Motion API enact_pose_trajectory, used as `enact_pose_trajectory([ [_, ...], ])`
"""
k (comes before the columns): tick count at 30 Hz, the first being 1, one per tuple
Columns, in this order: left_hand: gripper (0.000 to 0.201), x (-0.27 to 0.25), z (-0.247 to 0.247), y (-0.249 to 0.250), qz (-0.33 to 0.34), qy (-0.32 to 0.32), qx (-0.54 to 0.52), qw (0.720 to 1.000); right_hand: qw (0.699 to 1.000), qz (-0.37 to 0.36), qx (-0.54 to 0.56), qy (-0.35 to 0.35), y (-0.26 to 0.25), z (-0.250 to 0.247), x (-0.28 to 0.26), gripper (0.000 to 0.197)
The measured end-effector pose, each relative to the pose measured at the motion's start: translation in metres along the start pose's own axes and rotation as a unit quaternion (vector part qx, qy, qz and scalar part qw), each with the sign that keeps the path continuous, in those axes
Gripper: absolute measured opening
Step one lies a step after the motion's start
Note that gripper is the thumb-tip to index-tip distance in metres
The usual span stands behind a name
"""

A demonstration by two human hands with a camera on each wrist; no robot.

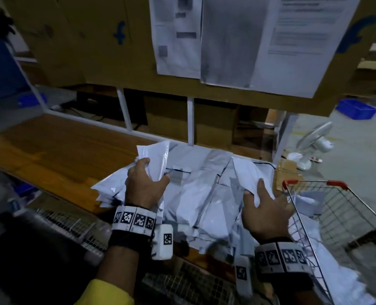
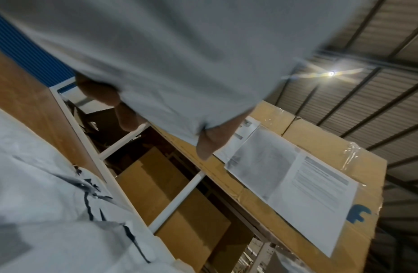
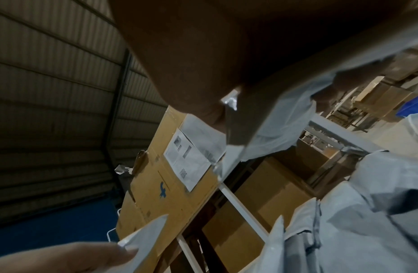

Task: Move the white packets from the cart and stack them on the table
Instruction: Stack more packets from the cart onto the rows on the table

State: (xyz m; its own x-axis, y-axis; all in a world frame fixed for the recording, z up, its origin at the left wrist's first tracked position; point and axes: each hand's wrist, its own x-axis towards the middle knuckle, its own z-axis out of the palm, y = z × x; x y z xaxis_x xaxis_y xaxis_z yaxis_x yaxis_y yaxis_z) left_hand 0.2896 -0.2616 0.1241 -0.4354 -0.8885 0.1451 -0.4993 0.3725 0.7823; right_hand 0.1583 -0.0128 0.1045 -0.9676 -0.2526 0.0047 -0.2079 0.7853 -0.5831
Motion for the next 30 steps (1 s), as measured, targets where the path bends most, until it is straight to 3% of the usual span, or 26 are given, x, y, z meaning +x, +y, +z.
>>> enact_pose_trajectory([
  [7, 0.079, 0.089, 0.008, -0.062, 0.009, -0.078, 0.074, 0.994, 0.998, 0.060, -0.030, 0.007, -0.070, 0.048, 0.017, 0.064],
  [13, 0.080, 0.115, 0.030, -0.104, 0.034, -0.165, 0.161, 0.972, 0.974, 0.184, -0.129, -0.005, -0.067, 0.102, 0.016, 0.070],
  [16, 0.082, 0.119, 0.039, -0.115, 0.054, -0.179, 0.177, 0.966, 0.962, 0.216, -0.167, -0.007, -0.060, 0.123, 0.014, 0.073],
  [30, 0.060, 0.125, 0.050, -0.115, 0.102, -0.143, 0.219, 0.960, 0.976, 0.150, -0.155, -0.027, -0.049, 0.140, 0.007, 0.069],
])
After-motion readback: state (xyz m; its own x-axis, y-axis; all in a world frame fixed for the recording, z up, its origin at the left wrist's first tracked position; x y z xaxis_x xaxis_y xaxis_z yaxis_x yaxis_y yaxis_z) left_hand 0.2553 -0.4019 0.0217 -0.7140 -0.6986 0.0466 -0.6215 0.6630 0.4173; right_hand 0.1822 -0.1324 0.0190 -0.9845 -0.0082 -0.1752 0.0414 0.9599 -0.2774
